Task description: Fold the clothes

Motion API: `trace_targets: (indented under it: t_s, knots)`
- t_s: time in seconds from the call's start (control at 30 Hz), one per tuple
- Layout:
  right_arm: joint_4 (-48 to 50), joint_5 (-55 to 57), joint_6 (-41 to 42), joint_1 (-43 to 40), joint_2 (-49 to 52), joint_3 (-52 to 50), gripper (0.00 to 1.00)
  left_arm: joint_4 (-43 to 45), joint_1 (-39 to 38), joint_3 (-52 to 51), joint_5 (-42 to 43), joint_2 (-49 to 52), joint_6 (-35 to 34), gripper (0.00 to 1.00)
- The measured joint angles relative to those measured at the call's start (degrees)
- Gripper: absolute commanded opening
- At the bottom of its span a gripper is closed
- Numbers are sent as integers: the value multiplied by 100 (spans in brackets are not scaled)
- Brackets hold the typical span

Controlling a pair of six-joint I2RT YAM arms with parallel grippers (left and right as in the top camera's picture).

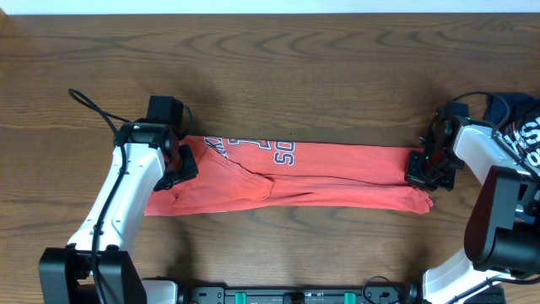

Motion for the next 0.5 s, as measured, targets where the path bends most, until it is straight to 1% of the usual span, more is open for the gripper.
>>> trace_targets:
  t_s: [0.13,0.2,0.3,0.5]
  knots:
    - [223,4,125,-26,-22,17,1,15,0,0,0,0,0,45]
    - [350,-7,216,-79,9,90,1,42,0,0,0,0,0,49]
    - [376,42,330,-271,208,442,1,81,0,0,0,0,-2,48]
    - [-715,343,291,-511,466,1611,1,107,0,0,0,0,-2,53]
